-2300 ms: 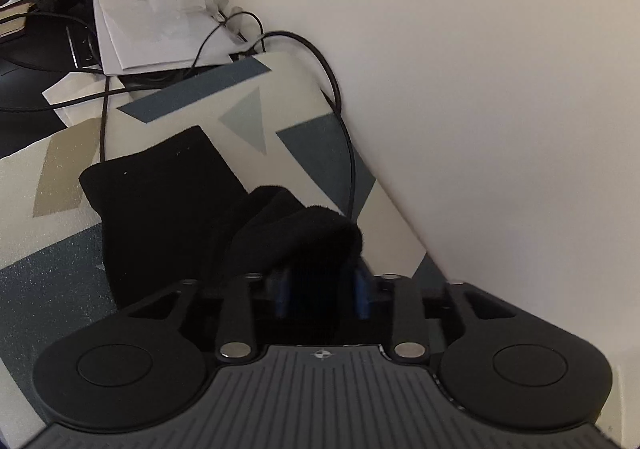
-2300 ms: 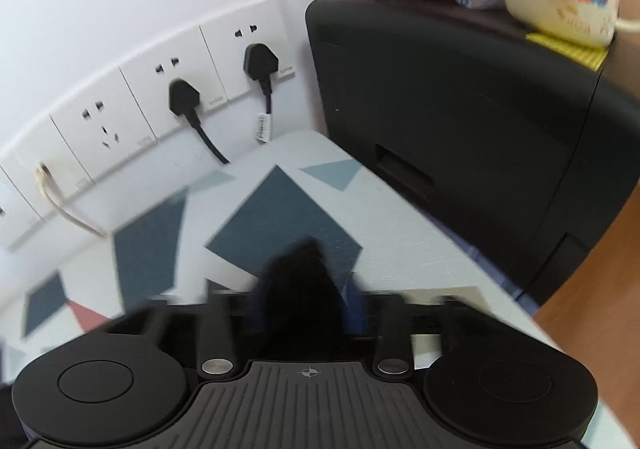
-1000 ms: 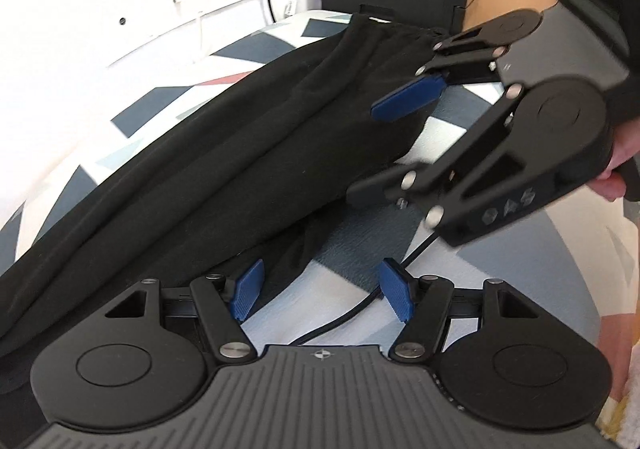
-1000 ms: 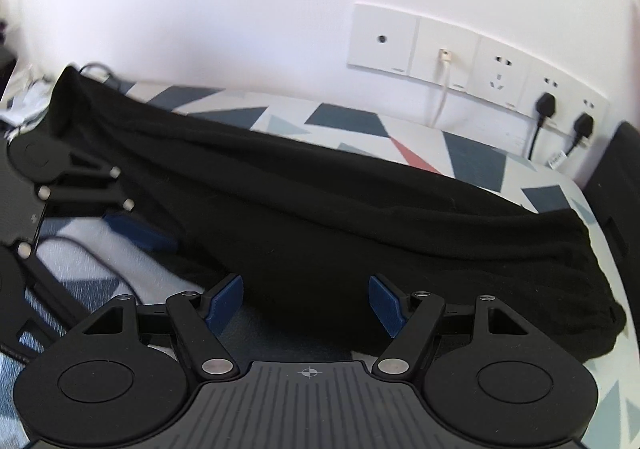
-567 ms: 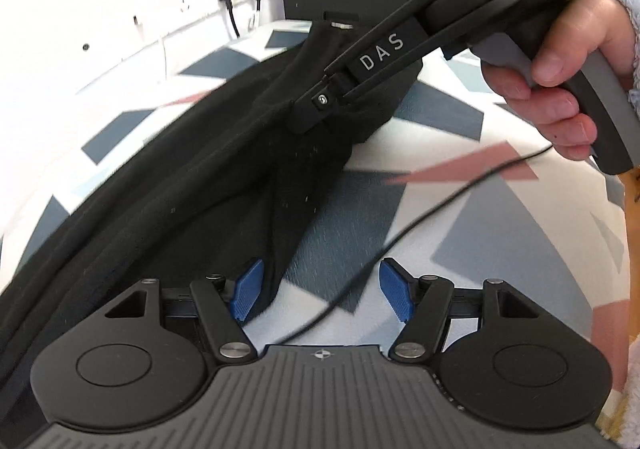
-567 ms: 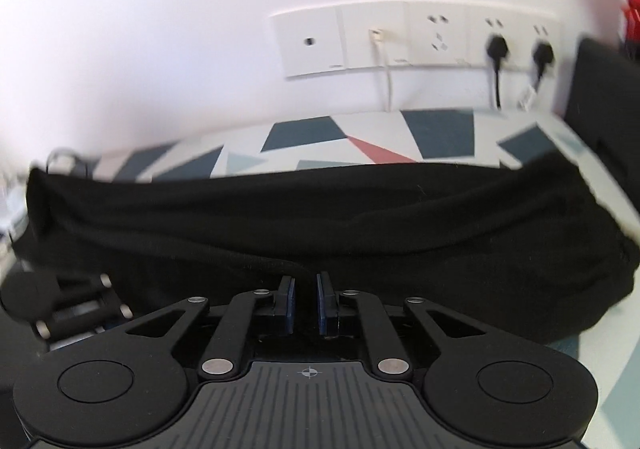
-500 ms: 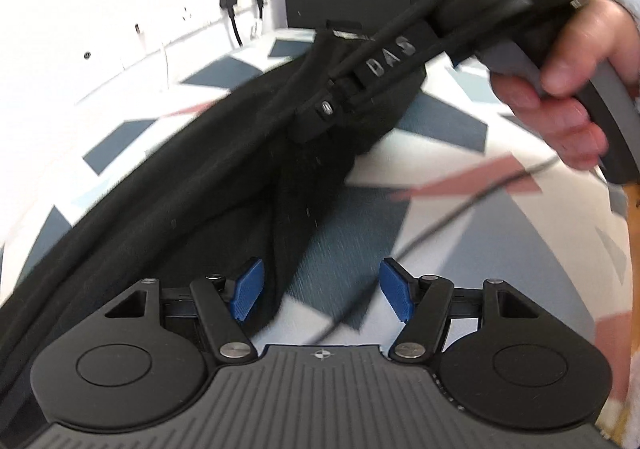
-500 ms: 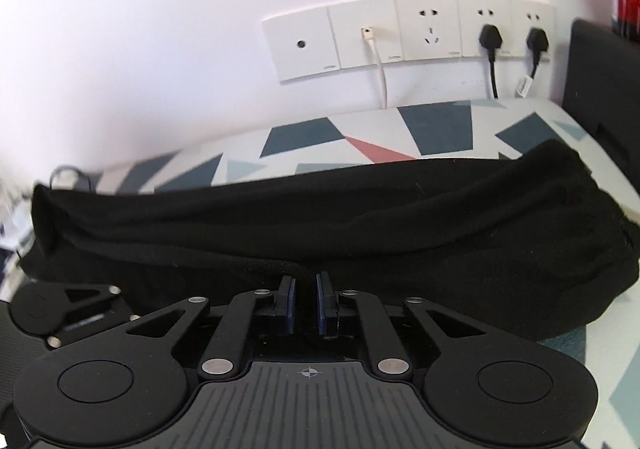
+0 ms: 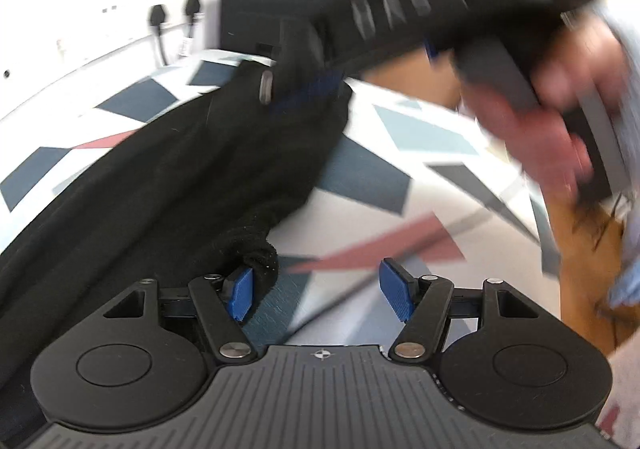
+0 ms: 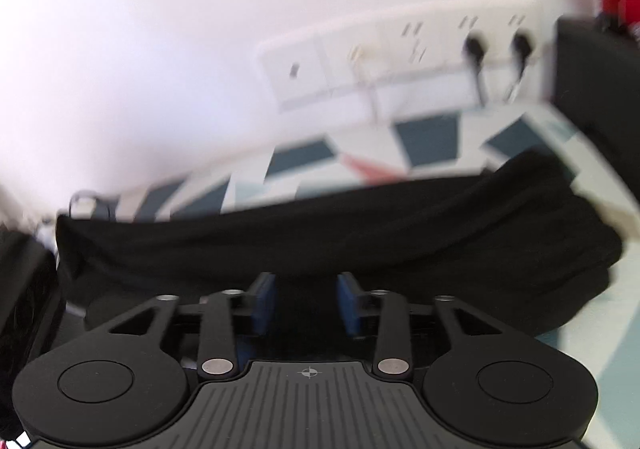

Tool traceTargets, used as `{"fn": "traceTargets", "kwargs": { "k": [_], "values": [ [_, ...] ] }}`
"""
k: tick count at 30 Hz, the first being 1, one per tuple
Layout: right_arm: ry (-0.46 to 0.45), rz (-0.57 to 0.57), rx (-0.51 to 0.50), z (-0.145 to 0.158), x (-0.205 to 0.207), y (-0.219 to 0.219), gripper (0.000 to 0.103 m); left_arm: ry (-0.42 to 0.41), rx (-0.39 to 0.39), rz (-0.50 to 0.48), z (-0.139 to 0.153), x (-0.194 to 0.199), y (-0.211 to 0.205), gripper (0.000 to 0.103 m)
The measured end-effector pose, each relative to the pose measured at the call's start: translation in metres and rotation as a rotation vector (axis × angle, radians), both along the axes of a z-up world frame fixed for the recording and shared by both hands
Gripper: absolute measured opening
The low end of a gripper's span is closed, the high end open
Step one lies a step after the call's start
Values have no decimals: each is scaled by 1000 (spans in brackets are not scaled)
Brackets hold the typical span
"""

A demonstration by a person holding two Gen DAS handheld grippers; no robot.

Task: Fold clothes

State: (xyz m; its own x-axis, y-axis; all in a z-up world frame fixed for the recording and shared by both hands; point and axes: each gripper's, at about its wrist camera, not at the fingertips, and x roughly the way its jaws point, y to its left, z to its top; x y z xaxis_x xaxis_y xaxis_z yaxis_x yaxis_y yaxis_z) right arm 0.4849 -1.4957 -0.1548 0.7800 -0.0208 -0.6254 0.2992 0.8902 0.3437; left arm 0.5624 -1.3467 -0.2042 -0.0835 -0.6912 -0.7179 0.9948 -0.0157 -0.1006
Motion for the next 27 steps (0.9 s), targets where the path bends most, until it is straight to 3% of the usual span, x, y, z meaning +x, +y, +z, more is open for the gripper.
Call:
{"fn": "traceTargets", "kwargs": {
  "k": [1,6,10,12,15,18,19,20,21,22,23,25,27],
  "values": [
    [4,-38,0,0,-8,-11,49,-10,10,-4,-2,-3,1,66],
    [76,-309,62,-18,-48,-74,48,12,7,109,-7,0,-5,66],
    [57,-541,174,-37,-82,-124,48,65,-1,221,-8,7,-12,66],
    [30,-645,265,-50,-97,-147,48,65,5,223,-6,1,-12,66],
    [12,-709,384,-68,-103,-170,48,20,23,221,-4,-10,-13,66],
    [30,-674,391,-80,-92,-174,48,-7,48,242,-7,-12,-17,66],
    [36,-654,381,-82,-87,-173,48,1,54,253,-8,-11,-18,62],
    [40,-631,372,-85,-82,-169,48,39,59,267,-7,-8,-18,41],
    [47,-608,363,-85,-76,-166,47,71,64,281,-7,-5,-18,31],
    [55,-584,353,-86,-70,-163,44,83,74,293,-6,-2,-18,19],
    [73,-577,316,-83,-66,-159,32,92,79,290,-6,-1,-17,12],
    [98,-574,234,-78,-60,-153,17,115,89,287,-7,-1,-16,10],
    [96,-575,188,-74,-62,-151,15,122,95,293,-7,-5,-15,10]
  ]
}}
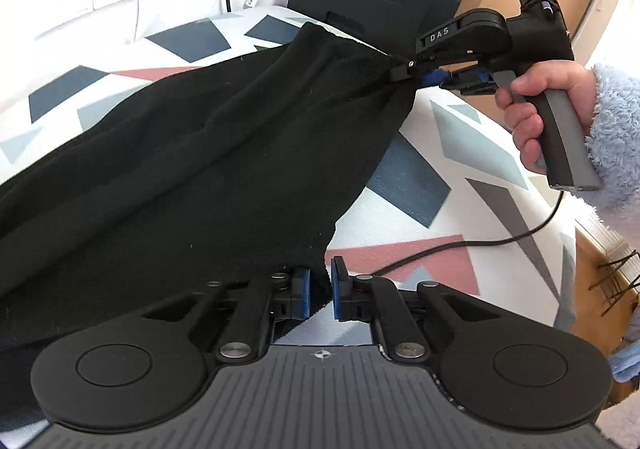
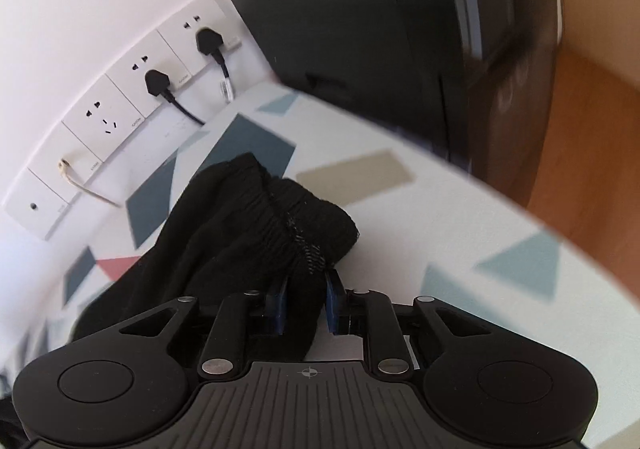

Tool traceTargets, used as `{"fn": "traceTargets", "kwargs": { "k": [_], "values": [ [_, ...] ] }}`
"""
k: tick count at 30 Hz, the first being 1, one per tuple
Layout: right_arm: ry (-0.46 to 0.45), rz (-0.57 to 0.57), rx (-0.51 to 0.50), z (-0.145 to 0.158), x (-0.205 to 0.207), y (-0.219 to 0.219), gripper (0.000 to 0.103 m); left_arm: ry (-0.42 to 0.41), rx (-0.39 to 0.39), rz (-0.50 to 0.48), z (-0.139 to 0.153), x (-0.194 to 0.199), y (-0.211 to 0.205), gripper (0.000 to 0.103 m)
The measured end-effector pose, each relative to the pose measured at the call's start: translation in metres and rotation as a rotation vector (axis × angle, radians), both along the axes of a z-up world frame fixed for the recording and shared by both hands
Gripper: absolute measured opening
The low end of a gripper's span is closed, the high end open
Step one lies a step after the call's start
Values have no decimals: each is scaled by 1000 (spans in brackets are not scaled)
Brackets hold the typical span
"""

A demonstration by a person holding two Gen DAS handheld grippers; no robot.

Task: Fold clothes

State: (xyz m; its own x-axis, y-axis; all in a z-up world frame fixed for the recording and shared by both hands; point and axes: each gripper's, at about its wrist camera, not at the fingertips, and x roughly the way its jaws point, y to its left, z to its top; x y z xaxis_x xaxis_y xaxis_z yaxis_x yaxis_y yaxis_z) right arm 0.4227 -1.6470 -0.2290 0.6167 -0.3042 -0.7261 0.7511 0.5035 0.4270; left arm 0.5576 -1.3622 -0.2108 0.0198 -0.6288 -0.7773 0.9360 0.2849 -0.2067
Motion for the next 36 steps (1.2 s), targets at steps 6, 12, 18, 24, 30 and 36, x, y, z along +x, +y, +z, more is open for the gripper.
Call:
{"fn": "traceTargets", "kwargs": {
  "k": [6,12,18,24,30,36],
  "values": [
    [57,5,-40,-5,-13,-13,15,11,7,-4,-4,-24,-12,21],
    [123,-4,-95,-13,-30,-17,16,47,-4,-57,-2,-43,-21,61],
    [168,-1,-116,-7,-36,-17,38,62,-25,33,21,-32,6,73],
    [167,51,-314,26,-32,16,78,145,-134,440,46,17,97,81],
    [132,270,-332,33,-7,70,96,213,-166,960,38,60,224,87],
    [186,464,-333,18,33,116,99,312,-179,1377,22,92,322,81]
  ]
}}
